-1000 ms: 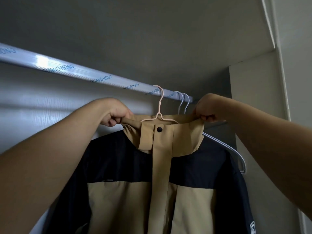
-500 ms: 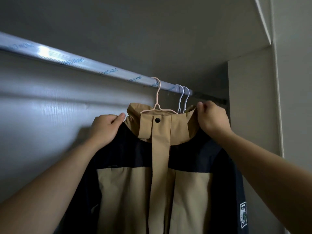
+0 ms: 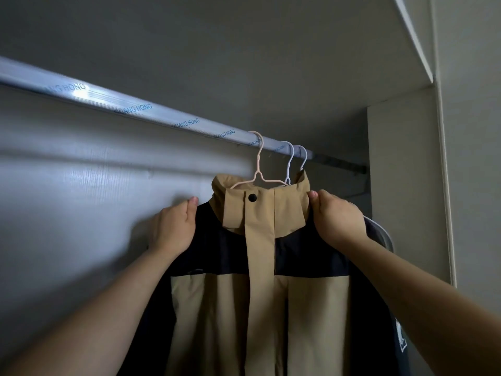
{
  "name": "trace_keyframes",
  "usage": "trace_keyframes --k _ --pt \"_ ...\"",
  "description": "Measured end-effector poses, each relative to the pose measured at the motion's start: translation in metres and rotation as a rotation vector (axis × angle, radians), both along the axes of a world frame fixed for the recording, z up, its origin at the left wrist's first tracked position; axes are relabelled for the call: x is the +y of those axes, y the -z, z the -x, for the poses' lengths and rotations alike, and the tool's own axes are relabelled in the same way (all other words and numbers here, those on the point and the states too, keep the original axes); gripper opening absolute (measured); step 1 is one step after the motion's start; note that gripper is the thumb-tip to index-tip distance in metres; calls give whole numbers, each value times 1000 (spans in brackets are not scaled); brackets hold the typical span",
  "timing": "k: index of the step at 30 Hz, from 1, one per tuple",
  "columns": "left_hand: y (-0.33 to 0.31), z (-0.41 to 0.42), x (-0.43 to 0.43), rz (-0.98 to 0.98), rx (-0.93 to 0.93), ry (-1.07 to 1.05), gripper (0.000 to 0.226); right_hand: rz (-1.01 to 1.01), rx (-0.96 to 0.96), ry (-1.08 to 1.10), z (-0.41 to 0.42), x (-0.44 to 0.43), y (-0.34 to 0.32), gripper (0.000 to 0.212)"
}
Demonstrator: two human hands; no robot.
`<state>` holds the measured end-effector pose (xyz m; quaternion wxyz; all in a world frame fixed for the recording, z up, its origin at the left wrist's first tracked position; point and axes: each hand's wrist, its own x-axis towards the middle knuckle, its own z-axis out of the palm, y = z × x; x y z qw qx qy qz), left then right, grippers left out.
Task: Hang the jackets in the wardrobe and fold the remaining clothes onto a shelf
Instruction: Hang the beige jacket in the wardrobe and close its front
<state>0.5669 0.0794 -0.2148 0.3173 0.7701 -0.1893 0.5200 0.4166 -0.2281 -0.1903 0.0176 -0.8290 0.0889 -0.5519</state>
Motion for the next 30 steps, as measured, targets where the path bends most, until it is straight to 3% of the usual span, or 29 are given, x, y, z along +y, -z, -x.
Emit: trace_keyframes --k 5,10,18,26,30 --pt "4 -6 4 31 -26 73 64 45 54 43 3 -8 -6 52" --pt "19 -12 16 116 -66 -9 58 104 109 102 10 -13 -6 56" --pt "27 -9 13 243 89 -42 62 175 72 106 15 -20 -7 55" --pt "8 2 18 117 187 -209 64 171 72 204 25 -29 1 63" --pt "-17 19 -12 -62 14 -55 54 176 34 232 26 -28 13 54"
